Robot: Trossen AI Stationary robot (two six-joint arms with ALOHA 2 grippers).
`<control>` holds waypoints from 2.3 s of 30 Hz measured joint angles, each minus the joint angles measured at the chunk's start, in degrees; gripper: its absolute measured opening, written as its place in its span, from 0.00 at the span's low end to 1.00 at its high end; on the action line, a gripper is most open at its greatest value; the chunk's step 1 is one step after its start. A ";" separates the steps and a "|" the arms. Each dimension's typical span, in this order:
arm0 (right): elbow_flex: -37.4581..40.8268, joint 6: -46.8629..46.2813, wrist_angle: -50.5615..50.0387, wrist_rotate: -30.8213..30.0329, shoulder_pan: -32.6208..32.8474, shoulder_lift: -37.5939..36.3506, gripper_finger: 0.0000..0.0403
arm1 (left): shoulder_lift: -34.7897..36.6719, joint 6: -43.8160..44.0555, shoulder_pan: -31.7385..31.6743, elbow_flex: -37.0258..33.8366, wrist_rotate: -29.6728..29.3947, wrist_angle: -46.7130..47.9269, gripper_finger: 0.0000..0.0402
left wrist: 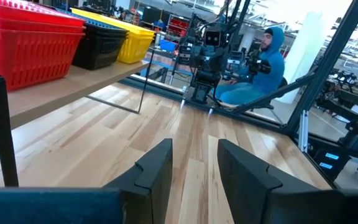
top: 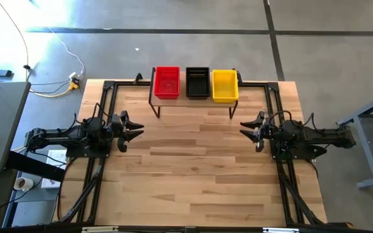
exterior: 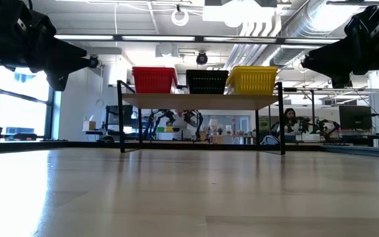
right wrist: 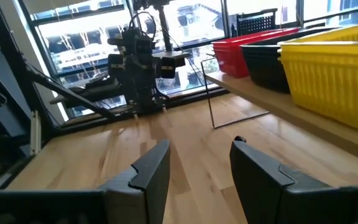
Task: Stack baskets on shelf by color
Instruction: Return to Home Position
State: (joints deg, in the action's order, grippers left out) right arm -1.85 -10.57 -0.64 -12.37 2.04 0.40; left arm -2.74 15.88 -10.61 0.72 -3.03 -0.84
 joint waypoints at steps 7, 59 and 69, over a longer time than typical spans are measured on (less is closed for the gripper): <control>0.00 0.10 -0.02 -0.18 0.00 0.00 0.37 | 0.00 0.00 0.00 0.01 0.00 0.00 0.29; 0.02 -2.90 -0.11 -0.40 0.00 0.01 0.37 | 0.00 -0.02 -0.01 0.01 0.02 0.00 0.29; 0.02 -2.90 -0.13 -0.09 -0.02 0.02 0.37 | 0.00 0.00 -0.01 0.01 0.00 0.00 0.29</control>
State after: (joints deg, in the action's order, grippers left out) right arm -1.83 -13.47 -0.78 -12.46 2.02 0.43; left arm -2.74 15.88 -10.62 0.73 -3.03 -0.84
